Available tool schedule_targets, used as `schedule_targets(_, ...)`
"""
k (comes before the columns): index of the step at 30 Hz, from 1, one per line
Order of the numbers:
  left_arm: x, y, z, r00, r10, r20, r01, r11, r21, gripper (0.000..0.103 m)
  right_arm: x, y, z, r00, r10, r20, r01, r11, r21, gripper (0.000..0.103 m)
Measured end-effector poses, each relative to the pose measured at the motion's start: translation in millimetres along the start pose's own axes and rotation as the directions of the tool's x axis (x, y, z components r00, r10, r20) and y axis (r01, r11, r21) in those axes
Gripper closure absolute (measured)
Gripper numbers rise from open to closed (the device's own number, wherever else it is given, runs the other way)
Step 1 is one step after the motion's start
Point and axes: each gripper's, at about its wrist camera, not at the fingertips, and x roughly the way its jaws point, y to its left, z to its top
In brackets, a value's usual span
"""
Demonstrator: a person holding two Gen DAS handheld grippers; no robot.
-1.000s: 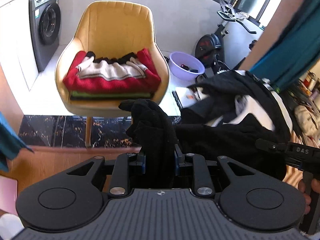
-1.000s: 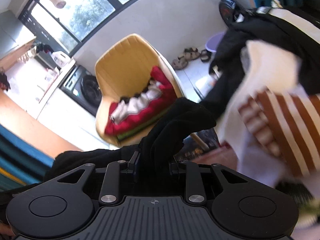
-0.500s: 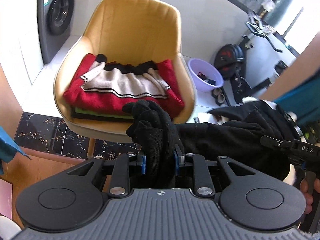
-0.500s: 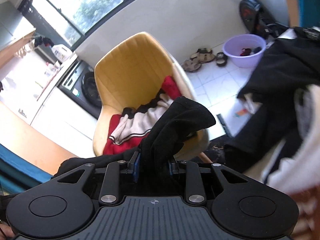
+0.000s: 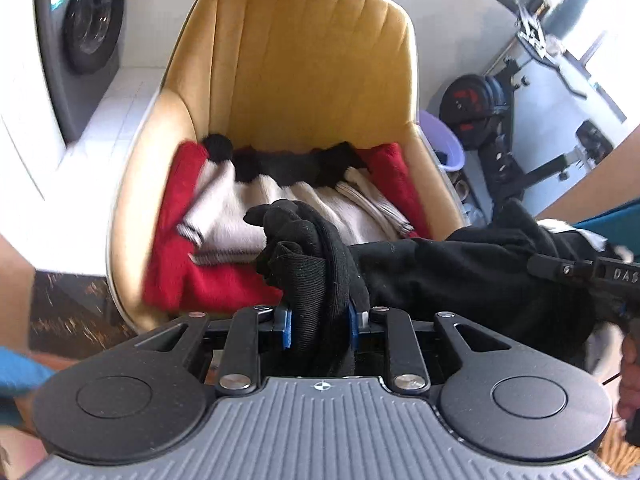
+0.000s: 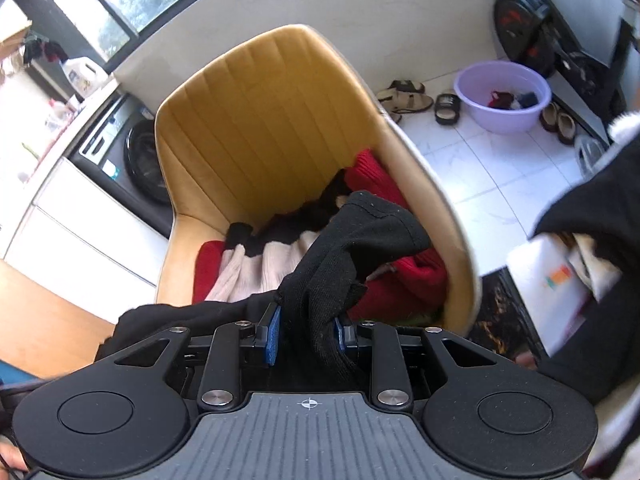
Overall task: Fold clothes
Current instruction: 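Lower the bundle onto the red sweater and open both grippers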
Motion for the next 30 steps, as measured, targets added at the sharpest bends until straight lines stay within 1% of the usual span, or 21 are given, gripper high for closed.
schedule_targets(3, 7.1, 14.4, 30.1, 0.999, 0.007, 0.045, -0.007, 1.000, 0.005, 0.079, 31.0, 20.5, 23.6, 1.000, 0.014, 0.003, -0.014, 1.000, -0.018, 0.080)
schedule_targets(7, 27.2, 32.7, 70.5, 0.996, 0.050, 0.073, -0.050, 0.999, -0.010, 0.078, 76.2, 35.9, 68.2, 0.999, 0.045, 0.023, -0.043, 0.998, -0.054, 0.080)
schedule_targets(8, 34.1, 36.1, 80.5, 0.996, 0.064, 0.069, -0.063, 0.998, -0.012, 0.078, 88.5, 37.2, 80.8, 0.998, 0.057, 0.027, -0.055, 0.996, -0.063, 0.079)
schedule_targets(11, 73.0, 49.3, 106.5, 0.995, 0.101, 0.020, -0.100, 0.994, -0.045, 0.078, 130.1, 35.0, 116.2, 0.995, 0.092, 0.031, -0.089, 0.992, -0.087, 0.079)
schedule_targets(14, 124.6, 64.2, 122.7, 0.987, 0.151, -0.047, -0.154, 0.987, -0.055, 0.078, 186.7, 19.3, 140.8, 0.997, 0.078, -0.006, -0.078, 0.993, -0.089, 0.079)
schedule_targets(15, 144.4, 69.5, 125.8, 0.983, 0.171, -0.072, -0.175, 0.983, -0.051, 0.078, 207.4, 13.1, 146.5, 0.997, 0.068, -0.024, -0.070, 0.994, -0.083, 0.079)
schedule_targets(17, 188.7, 77.9, 123.9, 0.963, 0.222, -0.154, -0.224, 0.975, 0.004, 0.074, 243.7, -0.5, 146.8, 0.996, -0.007, -0.085, 0.001, 0.998, -0.067, 0.077)
schedule_targets(18, 209.5, 79.6, 120.5, 0.944, 0.266, -0.193, -0.259, 0.964, 0.059, 0.073, 261.2, -7.3, 145.9, 0.992, -0.051, -0.118, 0.044, 0.997, -0.061, 0.075)
schedule_targets(19, 223.7, 80.3, 116.9, 0.926, 0.307, -0.217, -0.290, 0.951, 0.109, 0.070, 278.6, -14.2, 145.1, 0.984, -0.093, -0.151, 0.086, 0.995, -0.057, 0.072)
schedule_targets(20, 229.9, 81.4, 114.5, 0.918, 0.324, -0.228, -0.301, 0.945, 0.130, 0.068, 296.1, -21.0, 144.2, 0.974, -0.136, -0.184, 0.128, 0.990, -0.054, 0.072)
schedule_targets(21, 228.8, 83.4, 114.4, 0.921, 0.314, -0.231, -0.294, 0.948, 0.117, 0.067, 313.6, -27.9, 143.4, 0.960, -0.177, -0.217, 0.170, 0.984, -0.052, 0.071)
schedule_targets(22, 222.6, 86.2, 115.6, 0.928, 0.291, -0.231, -0.279, 0.957, 0.082, 0.061, 318.6, -31.4, 144.4, 0.954, -0.203, -0.219, 0.197, 0.979, -0.050, 0.071)
schedule_targets(23, 212.9, 89.5, 117.1, 0.937, 0.265, -0.225, -0.264, 0.964, 0.038, 0.051, 313.5, -32.3, 146.3, 0.959, -0.202, -0.198, 0.198, 0.979, -0.041, 0.066)
schedule_targets(24, 199.8, 92.7, 117.7, 0.946, 0.244, -0.214, -0.251, 0.968, -0.009, 0.046, 304.5, -33.2, 148.1, 0.967, -0.186, -0.172, 0.185, 0.983, -0.022, 0.052)
schedule_targets(25, 184.8, 96.4, 118.0, 0.955, 0.224, -0.197, -0.238, 0.970, -0.053, 0.042, 292.0, -34.8, 148.9, 0.976, -0.166, -0.143, 0.168, 0.986, 0.006, 0.046)
schedule_targets(26, 169.1, 99.1, 117.7, 0.965, 0.189, -0.183, -0.209, 0.973, -0.100, 0.042, 277.5, -38.1, 148.0, 0.984, -0.144, -0.110, 0.149, 0.988, 0.040, 0.042)
schedule_targets(27, 153.3, 101.4, 117.1, 0.975, 0.148, -0.168, -0.173, 0.974, -0.148, 0.042, 264.0, -42.5, 143.4, 0.989, -0.118, -0.092, 0.126, 0.989, 0.078, 0.043)
schedule_targets(28, 142.0, 100.9, 110.0, 0.982, 0.088, -0.166, -0.120, 0.974, -0.192, 0.042, 251.4, -47.2, 137.0, 0.992, -0.092, -0.084, 0.102, 0.988, 0.119, 0.044)
schedule_targets(29, 132.5, 99.3, 100.4, 0.986, 0.021, -0.167, -0.060, 0.970, -0.236, 0.042, 238.9, -51.9, 130.6, 0.995, -0.066, -0.074, 0.077, 0.984, 0.159, 0.044)
schedule_targets(30, 123.0, 97.7, 90.8, 0.985, -0.047, -0.166, -0.001, 0.960, -0.279, 0.042, 229.4, -56.2, 120.4, 0.996, -0.045, -0.077, 0.059, 0.979, 0.193, 0.044)
